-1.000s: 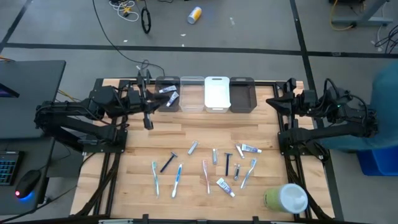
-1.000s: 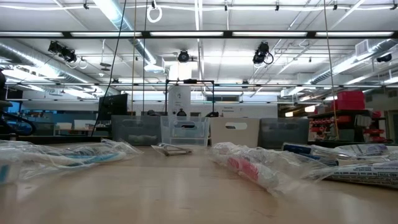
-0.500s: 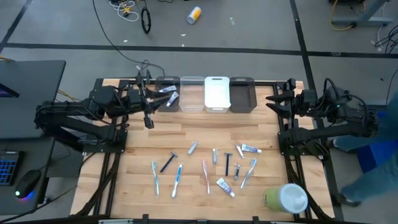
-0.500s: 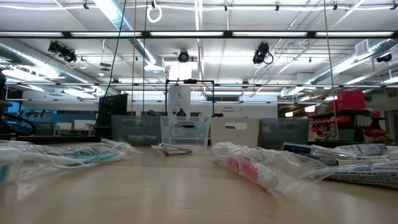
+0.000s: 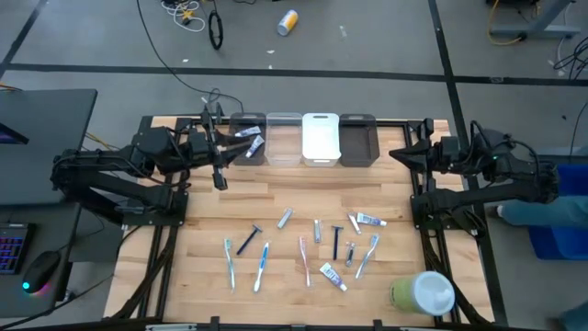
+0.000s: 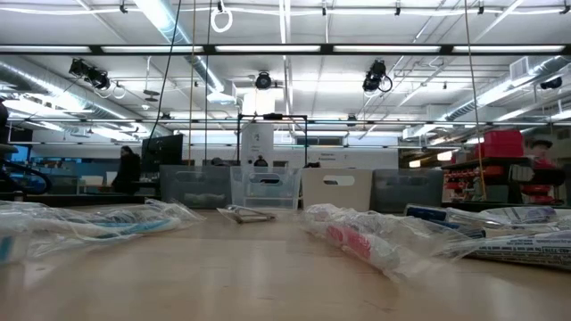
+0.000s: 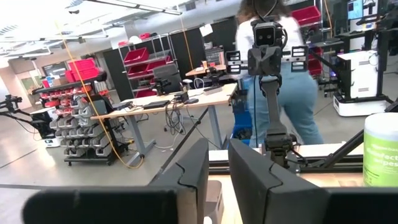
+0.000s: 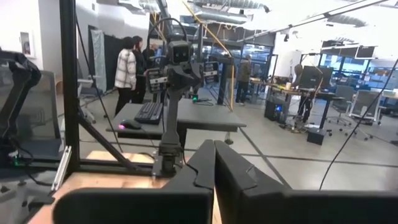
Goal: Pick & Place Travel size toiletries
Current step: Put the green toothbrush into the transparent bin
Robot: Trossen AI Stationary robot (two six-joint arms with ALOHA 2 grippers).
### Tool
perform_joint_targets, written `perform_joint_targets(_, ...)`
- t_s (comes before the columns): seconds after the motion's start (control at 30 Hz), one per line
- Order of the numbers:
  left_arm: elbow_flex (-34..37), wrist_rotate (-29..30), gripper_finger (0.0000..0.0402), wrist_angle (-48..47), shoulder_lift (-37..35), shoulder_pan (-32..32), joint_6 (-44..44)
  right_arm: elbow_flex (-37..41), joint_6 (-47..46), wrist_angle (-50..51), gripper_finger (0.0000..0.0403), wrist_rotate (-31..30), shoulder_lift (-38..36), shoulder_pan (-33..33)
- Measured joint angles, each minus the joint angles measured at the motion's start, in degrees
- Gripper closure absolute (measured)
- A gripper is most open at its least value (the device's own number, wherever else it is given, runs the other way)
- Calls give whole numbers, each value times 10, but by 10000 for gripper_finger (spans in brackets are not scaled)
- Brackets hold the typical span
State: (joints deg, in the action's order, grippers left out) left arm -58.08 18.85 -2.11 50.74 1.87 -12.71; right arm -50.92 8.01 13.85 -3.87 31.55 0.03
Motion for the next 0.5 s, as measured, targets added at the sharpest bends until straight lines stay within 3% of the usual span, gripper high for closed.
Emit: perform_joint_targets(0.5,0,0,363,0,0,0,0,0,5,1,395,0,0,0)
